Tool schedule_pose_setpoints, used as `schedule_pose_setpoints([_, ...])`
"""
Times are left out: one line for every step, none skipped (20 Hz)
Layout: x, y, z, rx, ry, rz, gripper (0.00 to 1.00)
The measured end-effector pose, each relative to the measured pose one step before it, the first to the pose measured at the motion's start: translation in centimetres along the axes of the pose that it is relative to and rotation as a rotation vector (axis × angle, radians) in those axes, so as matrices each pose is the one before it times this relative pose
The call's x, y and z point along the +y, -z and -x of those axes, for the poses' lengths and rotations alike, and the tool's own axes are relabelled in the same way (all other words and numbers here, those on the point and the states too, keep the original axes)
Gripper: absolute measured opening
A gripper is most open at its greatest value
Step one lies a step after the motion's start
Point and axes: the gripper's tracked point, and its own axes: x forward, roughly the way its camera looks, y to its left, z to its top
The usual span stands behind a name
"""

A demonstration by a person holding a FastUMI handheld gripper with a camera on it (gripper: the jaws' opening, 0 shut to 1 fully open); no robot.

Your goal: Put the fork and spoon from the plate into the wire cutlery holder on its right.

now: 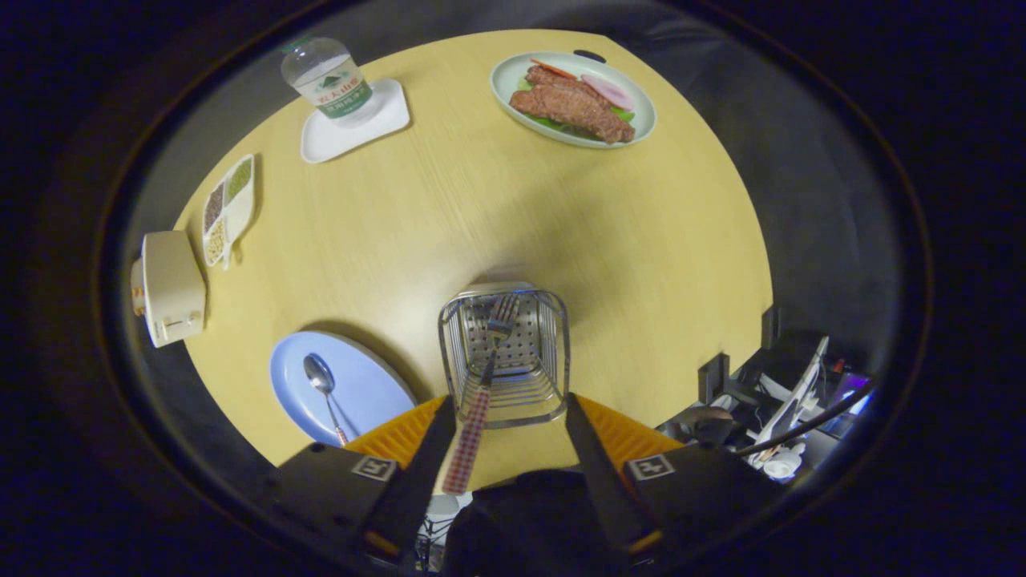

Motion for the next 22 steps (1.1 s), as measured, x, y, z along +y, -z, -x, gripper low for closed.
schedule_pose_setpoints([0.178, -0.061, 0.757, -0.01699, -0.01182, -0.01477, 0.98])
schedule_pose_setpoints([0.082, 0.025, 0.579, -0.01753, -0.00473, -0.01619, 0.99])
schedule_pose_setpoints([-0.112, 0.03, 0.693, -0.01614, 0.00423, -0.01354, 0.99])
schedule_pose_setpoints([-0.097, 0.152, 0.642, -0.01533, 0.00483, -0.00867, 0.99])
schedule_pose_setpoints([-0.03, 0.063, 0.581, -0.01492, 0.00467, -0.00465, 0.99])
schedule_pose_setpoints([0.068, 0.184, 0.61, -0.01331, 0.00348, -0.00477, 0.99])
schedule_pose_setpoints([0.181, 0.193, 0.553, -0.01377, -0.00106, -0.00225, 0.99])
schedule_pose_setpoints([0.323, 0.367, 0.488, -0.01161, -0.00141, -0.00228, 0.99])
schedule_pose_setpoints([0.319, 0.378, 0.629, -0.00995, -0.00181, 0.00171, 0.99])
schedule_pose_setpoints([0.222, 0.563, 0.547, -0.00746, 0.00573, 0.00537, 0.99])
schedule_pose_setpoints([0.237, 0.51, 0.69, -0.00872, 0.00955, 0.01013, 0.99])
schedule_pose_setpoints([0.245, 0.542, 0.678, -0.01138, 0.01171, 0.01297, 0.99])
schedule_pose_setpoints([0.34, 0.391, 0.693, -0.01691, 0.00916, 0.01388, 0.99])
schedule_pose_setpoints([0.56, 0.331, 0.675, -0.02374, 0.00608, 0.01107, 0.99])
schedule_pose_setpoints([0.765, 0.249, 0.595, -0.02878, 0.00097, 0.01079, 0.99])
schedule_pose_setpoints([0.785, 0.275, 0.567, -0.03032, -0.00096, 0.0111, 1.0])
schedule_pose_setpoints([0.891, 0.275, 0.436, -0.03401, -0.00273, 0.00955, 0.99])
schedule_pose_setpoints([1.078, 0.209, 0.445, -0.04404, -0.01058, 0.01146, 0.99])
schedule_pose_setpoints([1.092, 0.099, 0.231, -0.04361, -0.01095, 0.00861, 0.99])
schedule_pose_setpoints([1.262, 0.349, 0.292, -0.03906, -0.01235, 0.01193, 0.99])
schedule_pose_setpoints([0.903, 0.295, 0.11, -0.03527, -0.00222, 0.02069, 0.99])
schedule_pose_setpoints([0.573, 0.611, 0.032, -0.02568, 0.00891, 0.02248, 0.99])
